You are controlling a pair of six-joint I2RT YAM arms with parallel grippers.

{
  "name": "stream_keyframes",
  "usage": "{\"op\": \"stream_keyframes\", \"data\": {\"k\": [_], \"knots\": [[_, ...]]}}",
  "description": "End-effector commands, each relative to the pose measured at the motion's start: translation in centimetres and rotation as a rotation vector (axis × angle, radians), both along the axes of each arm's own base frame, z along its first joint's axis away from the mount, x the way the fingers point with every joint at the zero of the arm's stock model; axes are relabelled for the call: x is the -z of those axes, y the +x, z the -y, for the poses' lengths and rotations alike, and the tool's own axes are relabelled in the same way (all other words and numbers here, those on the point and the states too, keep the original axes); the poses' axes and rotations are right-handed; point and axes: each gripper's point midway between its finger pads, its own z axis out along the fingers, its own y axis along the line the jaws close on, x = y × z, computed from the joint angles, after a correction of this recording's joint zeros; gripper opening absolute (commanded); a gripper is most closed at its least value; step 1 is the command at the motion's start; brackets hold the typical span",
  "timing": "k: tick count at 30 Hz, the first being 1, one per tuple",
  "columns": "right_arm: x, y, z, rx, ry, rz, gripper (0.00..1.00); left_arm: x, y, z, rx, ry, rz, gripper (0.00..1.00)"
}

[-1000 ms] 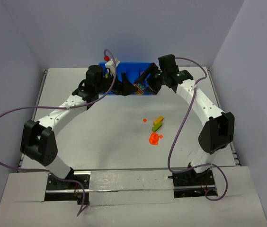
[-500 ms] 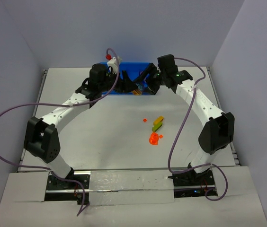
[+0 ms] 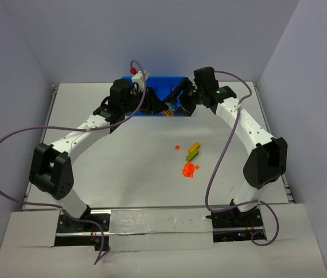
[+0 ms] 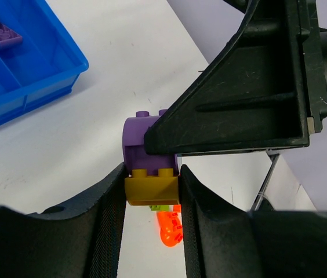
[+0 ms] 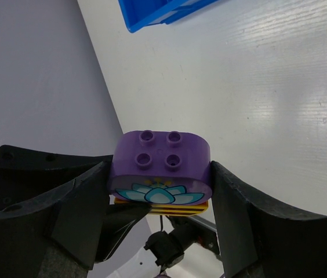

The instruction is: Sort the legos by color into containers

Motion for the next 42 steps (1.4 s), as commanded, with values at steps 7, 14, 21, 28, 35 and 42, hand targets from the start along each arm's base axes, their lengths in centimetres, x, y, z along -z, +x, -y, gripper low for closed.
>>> {"op": "stream_keyframes", "data": {"k": [7,14,21,28,35,42], "knots": [[-5.1,2.9,3.5,0.120,0.036,0.151,0.00,-0.8,-1.9,-0.5,0.038,0.001,0.006,0.00],[-6.1,4.9,5.5,0.143,-0.034,0.269,0.00,-0.5,-2.1,-1.4,0.032,0.050,0.033,0.00],[-8.3,9.0,6.4,0.114,-0.461,0.632,0.00,-3.1,1.2,-6.0,-0.087,0.107,0.125,0.00],[-3.8,13.4,4.9,0.024,-0.748,0.697,0.00,-5.2,3.6,-10.1,-0.186,0.139,0.194,0.00],[1.0,17.5,4.1,-0.003,-0.874,0.701,0.00,-5.7,4.4,-10.5,-0.191,0.134,0.218,0.00],[3.5,19.5,3.7,-0.001,-0.902,0.672,0.06,-4.9,5.5,-10.1,-0.196,0.122,0.202,0.00]]}}
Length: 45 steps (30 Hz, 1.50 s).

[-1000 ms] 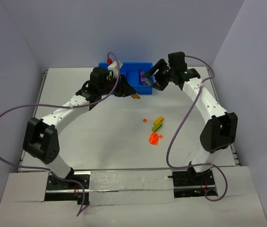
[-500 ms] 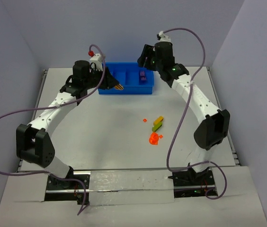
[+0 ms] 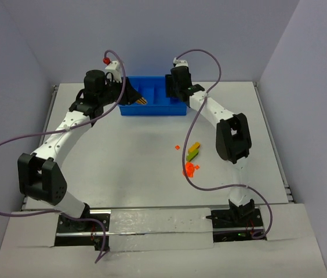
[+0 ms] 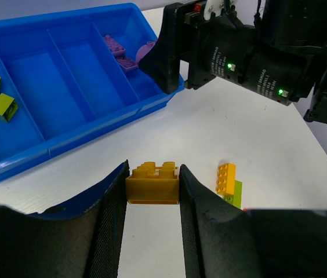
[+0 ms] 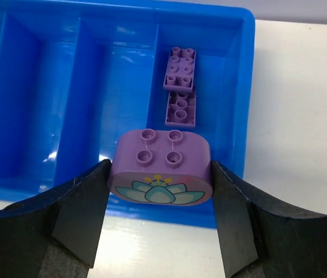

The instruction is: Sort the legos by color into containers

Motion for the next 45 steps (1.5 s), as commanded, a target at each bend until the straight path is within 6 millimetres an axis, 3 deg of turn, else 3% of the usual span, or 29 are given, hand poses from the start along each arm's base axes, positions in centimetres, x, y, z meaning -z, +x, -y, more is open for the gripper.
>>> {"op": "stream_keyframes", "data": {"k": [1,8,15,16,20,22,23,27,29,32,33,36,38,41,43,44,45], "knots": [[-5.5,3.0,0.2,0.048,0.012,0.164,0.08,-2.5,1.3,0.3,-0.002,-0.030,0.070,0.00],[-2.9,3.7,0.8,0.068,-0.045,0.132,0.19,-2.7,2.2,0.6,-0.004,-0.036,0.081,0.00],[-2.3,3.7,0.4,0.044,-0.038,0.121,0.32,-2.9,2.9,0.4,-0.016,-0.035,0.093,0.00],[-2.4,3.7,0.4,0.045,-0.037,0.123,0.37,-3.2,3.0,0.4,-0.017,-0.036,0.097,0.00],[-2.3,3.7,0.2,0.035,-0.035,0.119,0.76,-3.6,3.3,0.2,-0.025,-0.042,0.108,0.00],[-2.6,3.6,0.2,0.031,-0.031,0.121,0.87,-3.7,3.5,0.1,-0.029,-0.043,0.111,0.00],[-2.8,3.5,0.1,0.026,-0.024,0.122,0.98,-3.8,3.7,0.1,-0.030,-0.042,0.112,0.00],[-3.8,3.3,0.1,0.025,-0.016,0.127,1.00,-4.1,4.2,0.1,-0.037,-0.041,0.126,0.01],[-5.2,3.2,0.1,0.026,-0.002,0.137,1.00,-4.6,4.5,0.0,-0.042,-0.044,0.142,0.01],[-9.3,1.9,-0.2,0.012,0.060,0.170,1.00,-4.5,5.6,0.2,-0.054,-0.045,0.147,0.02],[-12.6,0.8,-0.2,-0.007,0.102,0.215,1.00,-4.5,6.5,0.4,-0.062,-0.048,0.153,0.04],[-18.6,-1.8,0.7,-0.021,0.157,0.301,1.00,-4.1,8.8,0.9,-0.085,-0.043,0.178,0.06],[-21.2,-3.1,1.6,-0.022,0.167,0.339,1.00,-3.6,10.3,1.3,-0.097,-0.038,0.188,0.07],[-23.7,-5.3,4.3,0.001,0.152,0.367,1.00,-2.5,13.0,2.8,-0.114,-0.023,0.215,0.06],[-22.9,-6.5,6.6,0.029,0.120,0.342,1.00,-1.8,14.9,3.6,-0.136,0.007,0.254,0.06],[-24.0,-7.1,6.9,0.029,0.122,0.361,1.00,-2.3,15.1,3.8,-0.143,0.015,0.276,0.05],[-23.4,-8.1,8.2,0.039,0.110,0.348,1.00,-1.6,15.9,4.6,-0.145,0.030,0.300,0.05]]}}
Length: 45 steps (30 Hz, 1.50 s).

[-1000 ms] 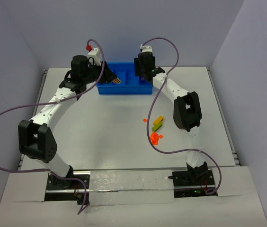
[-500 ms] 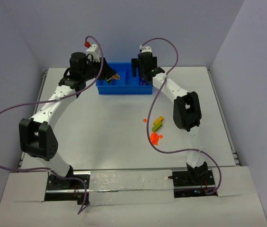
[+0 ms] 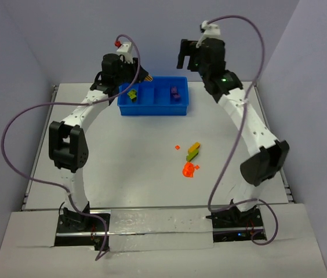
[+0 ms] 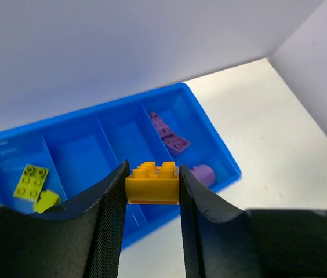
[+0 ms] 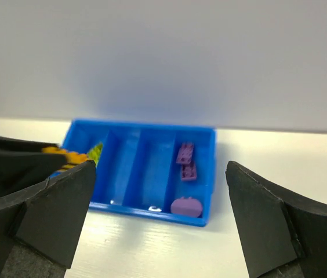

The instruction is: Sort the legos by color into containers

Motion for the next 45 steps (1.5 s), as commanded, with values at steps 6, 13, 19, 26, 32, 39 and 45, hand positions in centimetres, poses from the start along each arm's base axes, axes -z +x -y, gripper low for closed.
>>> {"op": "stream_keyframes", "data": {"k": [6,13,19,26,32,39,45], "knots": [[4.0,-6.0,7.0,0.081,-0.082,-0.088,1.00,1.2,6.1,4.7,-0.058,0.069,0.198,0.05],[8.5,-9.1,7.9,0.024,-0.174,-0.172,1.00,5.2,8.5,6.4,-0.064,0.116,0.233,0.09],[9.6,-9.8,7.7,-0.012,-0.171,-0.205,1.00,7.5,9.6,6.7,-0.073,0.136,0.257,0.13],[11.2,-10.2,7.4,-0.062,-0.213,-0.237,1.00,8.8,10.0,7.5,-0.058,0.124,0.253,0.24],[13.0,-11.3,6.2,-0.186,-0.266,-0.298,1.00,8.4,10.1,7.5,-0.068,0.128,0.272,0.60],[15.9,-13.6,5.6,-0.287,-0.288,-0.414,1.00,6.7,10.3,7.4,-0.085,0.120,0.299,0.72],[18.6,-16.0,5.7,-0.402,-0.370,-0.532,0.98,1.5,9.0,7.2,-0.068,0.093,0.338,0.87]]}}
